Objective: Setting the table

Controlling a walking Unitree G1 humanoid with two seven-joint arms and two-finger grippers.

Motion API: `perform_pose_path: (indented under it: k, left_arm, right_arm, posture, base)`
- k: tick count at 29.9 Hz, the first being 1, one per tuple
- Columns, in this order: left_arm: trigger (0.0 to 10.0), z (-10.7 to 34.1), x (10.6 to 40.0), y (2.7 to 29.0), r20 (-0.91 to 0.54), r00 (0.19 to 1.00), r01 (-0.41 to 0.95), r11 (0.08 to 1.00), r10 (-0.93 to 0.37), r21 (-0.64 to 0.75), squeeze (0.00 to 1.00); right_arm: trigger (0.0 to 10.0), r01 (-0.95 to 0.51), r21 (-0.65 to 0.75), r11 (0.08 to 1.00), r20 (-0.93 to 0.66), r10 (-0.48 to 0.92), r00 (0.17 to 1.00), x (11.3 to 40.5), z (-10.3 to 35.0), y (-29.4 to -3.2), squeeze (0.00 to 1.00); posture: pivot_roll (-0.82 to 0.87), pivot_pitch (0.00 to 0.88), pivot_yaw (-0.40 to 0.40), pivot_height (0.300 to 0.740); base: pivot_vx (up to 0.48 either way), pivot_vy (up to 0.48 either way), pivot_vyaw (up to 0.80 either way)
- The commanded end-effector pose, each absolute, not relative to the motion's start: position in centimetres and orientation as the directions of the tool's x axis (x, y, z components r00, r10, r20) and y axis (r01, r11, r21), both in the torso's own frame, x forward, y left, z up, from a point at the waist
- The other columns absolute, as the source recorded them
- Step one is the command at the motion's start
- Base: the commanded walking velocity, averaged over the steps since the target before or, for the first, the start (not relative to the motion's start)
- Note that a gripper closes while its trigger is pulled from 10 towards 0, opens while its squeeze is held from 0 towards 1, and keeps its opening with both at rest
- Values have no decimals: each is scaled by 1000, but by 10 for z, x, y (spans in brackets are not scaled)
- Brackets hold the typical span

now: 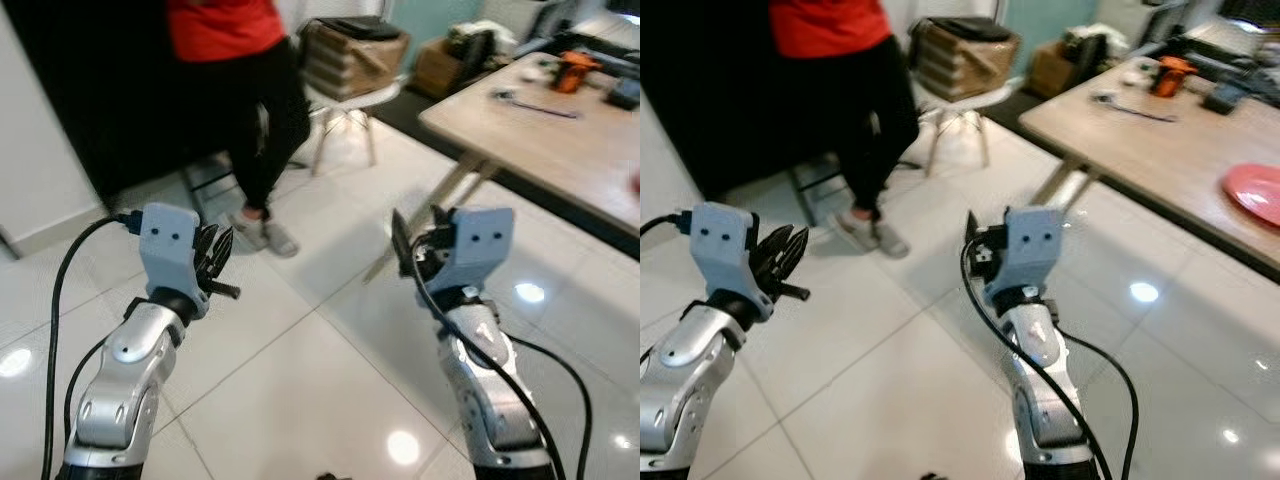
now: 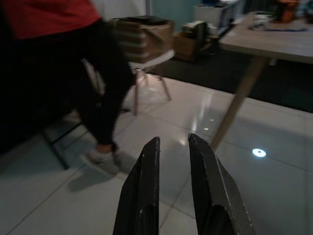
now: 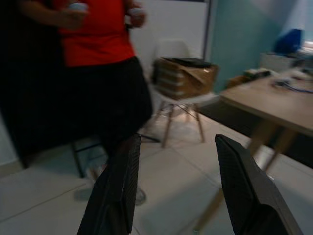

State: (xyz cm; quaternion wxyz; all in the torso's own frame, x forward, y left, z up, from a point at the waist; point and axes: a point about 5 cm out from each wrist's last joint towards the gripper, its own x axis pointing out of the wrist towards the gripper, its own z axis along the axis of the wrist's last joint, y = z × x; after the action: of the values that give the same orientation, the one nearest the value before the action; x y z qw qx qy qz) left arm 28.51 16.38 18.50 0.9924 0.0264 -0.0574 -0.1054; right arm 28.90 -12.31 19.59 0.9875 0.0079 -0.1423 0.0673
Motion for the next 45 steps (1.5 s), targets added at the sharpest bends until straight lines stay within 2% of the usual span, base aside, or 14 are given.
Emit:
perform_pose_path:
  k: [1, 45]
  left_arm:
    - [10000, 182, 283, 166, 94, 974, 201, 977, -207, 64, 0]
    - [10000, 182, 285, 165, 93, 977, 191, 981, -194, 41, 0]
  right_arm:
    - [10000, -141, 0, 990, 269, 136, 954, 288, 193, -121, 0]
    - [10000, -150, -12, 989, 265, 148, 953, 291, 193, -120, 0]
  posture:
    - [-29, 56, 53, 740]
    - [-24, 40, 47, 740]
  base:
    - [0, 0, -800]
    - [0, 0, -800]
